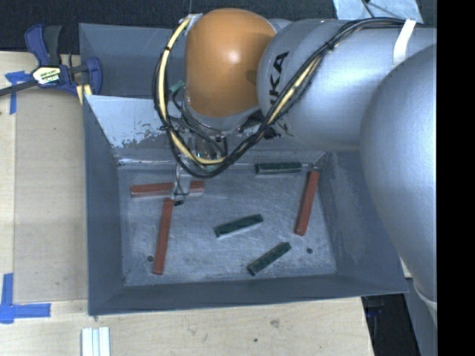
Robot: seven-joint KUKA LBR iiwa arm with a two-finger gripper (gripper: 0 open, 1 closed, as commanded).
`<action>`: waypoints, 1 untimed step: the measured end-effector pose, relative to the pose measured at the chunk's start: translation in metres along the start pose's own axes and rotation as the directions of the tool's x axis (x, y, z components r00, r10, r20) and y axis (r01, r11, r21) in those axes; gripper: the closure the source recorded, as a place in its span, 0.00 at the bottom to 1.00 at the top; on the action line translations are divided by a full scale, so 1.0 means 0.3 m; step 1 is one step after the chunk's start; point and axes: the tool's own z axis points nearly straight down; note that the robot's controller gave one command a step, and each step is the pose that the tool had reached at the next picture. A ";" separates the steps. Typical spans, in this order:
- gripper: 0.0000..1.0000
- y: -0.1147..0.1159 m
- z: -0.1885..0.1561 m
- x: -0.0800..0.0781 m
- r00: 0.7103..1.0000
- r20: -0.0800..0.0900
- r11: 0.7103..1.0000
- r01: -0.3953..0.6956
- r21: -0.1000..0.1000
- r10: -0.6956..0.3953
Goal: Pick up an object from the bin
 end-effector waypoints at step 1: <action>0.00 -0.033 0.402 0.015 0.968 -0.001 0.968 0.251 -0.001 -0.251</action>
Offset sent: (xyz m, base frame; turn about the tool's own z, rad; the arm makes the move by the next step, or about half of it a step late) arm -0.0049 -0.0098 -0.1216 -0.2541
